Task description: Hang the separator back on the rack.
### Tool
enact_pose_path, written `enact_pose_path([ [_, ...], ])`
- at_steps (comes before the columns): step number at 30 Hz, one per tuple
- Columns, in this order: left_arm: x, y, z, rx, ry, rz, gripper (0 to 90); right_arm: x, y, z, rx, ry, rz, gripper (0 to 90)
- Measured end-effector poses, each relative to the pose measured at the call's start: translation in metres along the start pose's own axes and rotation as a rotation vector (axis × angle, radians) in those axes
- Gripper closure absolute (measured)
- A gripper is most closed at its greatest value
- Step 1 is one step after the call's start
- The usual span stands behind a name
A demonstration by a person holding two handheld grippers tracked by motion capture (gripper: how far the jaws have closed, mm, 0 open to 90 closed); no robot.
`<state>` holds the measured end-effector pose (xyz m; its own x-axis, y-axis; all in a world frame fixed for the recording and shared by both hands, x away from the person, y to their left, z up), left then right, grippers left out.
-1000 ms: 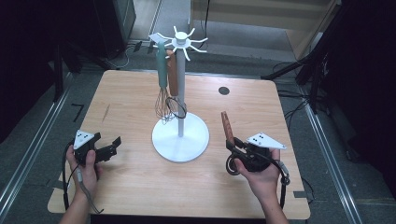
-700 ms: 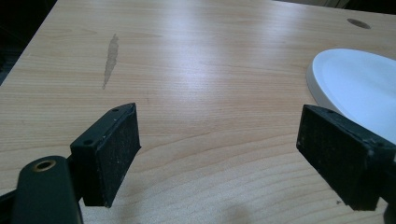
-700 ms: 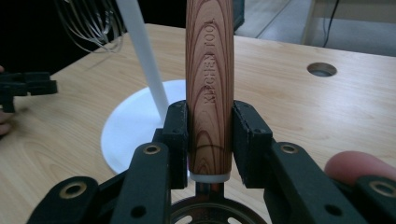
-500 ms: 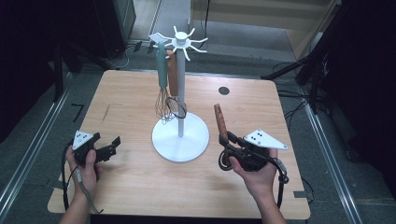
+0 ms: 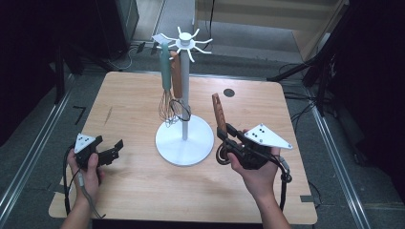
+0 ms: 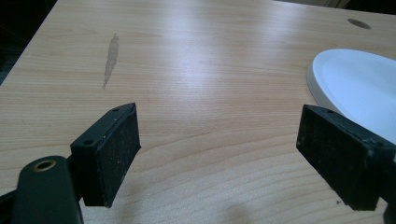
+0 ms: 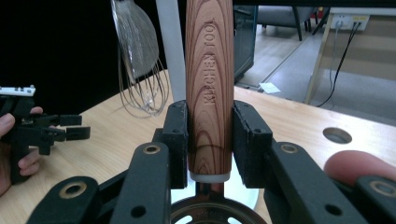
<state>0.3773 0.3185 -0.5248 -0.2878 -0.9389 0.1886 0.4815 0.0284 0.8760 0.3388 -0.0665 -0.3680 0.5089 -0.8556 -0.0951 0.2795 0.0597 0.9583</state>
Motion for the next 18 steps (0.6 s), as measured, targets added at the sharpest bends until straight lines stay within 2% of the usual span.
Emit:
enact_pose_path([
  [9, 0.000, 0.000, 0.000, 0.000, -0.001, 0.000, 13.9, -0.005, 0.015, 0.001, 0.050, 0.002, 0.006, 70.8],
  [18, 0.001, 0.000, 0.000, 0.002, -0.002, 0.000, 13.9, -0.012, 0.027, 0.002, 0.075, 0.015, 0.018, 70.8],
])
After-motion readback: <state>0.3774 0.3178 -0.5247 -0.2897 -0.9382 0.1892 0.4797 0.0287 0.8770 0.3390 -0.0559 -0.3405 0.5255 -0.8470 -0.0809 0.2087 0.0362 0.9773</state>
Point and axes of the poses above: each handheld gripper's, and its own axes: z roughly backward along the jaws, y roughly out of its top, x roughly to its right, the point moved 9 cm from there along -z, roughly forward along the jaws, and after that the axes turned 6 degrees about -y, right-handed, at the moved point
